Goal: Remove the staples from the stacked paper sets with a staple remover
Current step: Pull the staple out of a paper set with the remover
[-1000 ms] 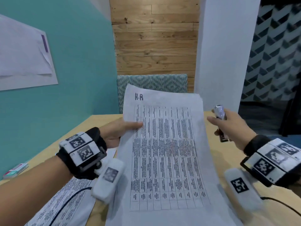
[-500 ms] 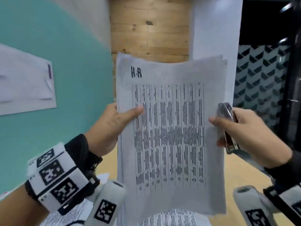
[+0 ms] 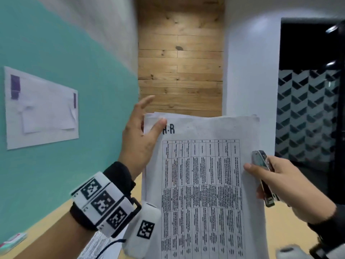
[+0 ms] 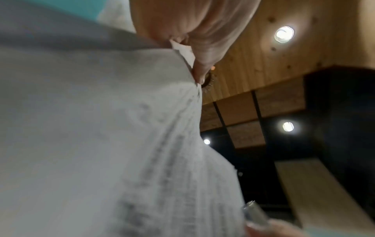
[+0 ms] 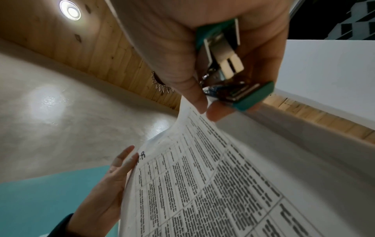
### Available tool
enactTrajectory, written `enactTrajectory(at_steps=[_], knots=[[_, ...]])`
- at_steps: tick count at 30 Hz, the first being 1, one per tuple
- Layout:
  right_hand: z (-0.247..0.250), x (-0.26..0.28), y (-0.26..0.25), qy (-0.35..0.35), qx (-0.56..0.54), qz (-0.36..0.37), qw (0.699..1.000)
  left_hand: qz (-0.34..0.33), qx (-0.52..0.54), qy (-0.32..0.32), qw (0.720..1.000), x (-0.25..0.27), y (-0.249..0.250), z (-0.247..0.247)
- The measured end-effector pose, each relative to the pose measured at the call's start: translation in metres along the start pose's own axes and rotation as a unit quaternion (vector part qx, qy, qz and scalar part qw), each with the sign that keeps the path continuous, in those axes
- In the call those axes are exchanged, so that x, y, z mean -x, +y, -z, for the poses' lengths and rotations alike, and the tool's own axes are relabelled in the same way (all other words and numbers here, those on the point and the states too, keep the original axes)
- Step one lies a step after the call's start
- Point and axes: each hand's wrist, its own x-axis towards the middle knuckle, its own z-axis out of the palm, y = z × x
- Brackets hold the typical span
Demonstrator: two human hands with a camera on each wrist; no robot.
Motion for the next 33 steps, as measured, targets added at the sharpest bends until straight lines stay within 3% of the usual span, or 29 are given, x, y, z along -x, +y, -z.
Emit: enactTrajectory(at_steps=[2,4,9,16,19,21,25,27,33], knots=[[0.001,-0.002,-0.002,-0.006,-0.009,0.005,1.0,-0.082,-0.081,0.007,0.993,0.001,0.002,0.001],[0.002,-0.001,-0.003,-0.007,-0.016,0.02,1.0,-0.114,-0.085,0.013,0.99,0.001,0.004,0.001],[-0.003,0.004,0.006,-0.004,0.007,0.049,0.999,-0.133,-0.023,0.037,0.99,0.006,0.005,-0.002],[-0.003,0.003,0.019,0.006,-0.039,0.05,0.998,-0.162,0.012,0.011,0.987,0.004,0.003,-0.003],[-0.005,0.002,0.024,0.015,-0.043,0.057,0.997,-0.133,-0.004,0.007,0.991,0.011,-0.001,0.0],[-0.007,0.001,0.027,0.024,-0.037,0.063,0.997,-0.081,-0.002,-0.011,0.997,0.021,-0.006,-0.001],[-0.009,-0.001,0.03,0.029,-0.019,0.07,0.997,0.093,0.182,-0.042,0.978,0.026,-0.007,-0.01],[-0.009,-0.002,0.027,0.027,-0.012,0.067,0.997,0.102,0.175,-0.053,0.978,0.018,-0.002,-0.013],[0.006,0.007,0.01,0.019,-0.019,0.076,0.997,0.043,0.156,-0.065,0.985,0.004,0.016,-0.006]])
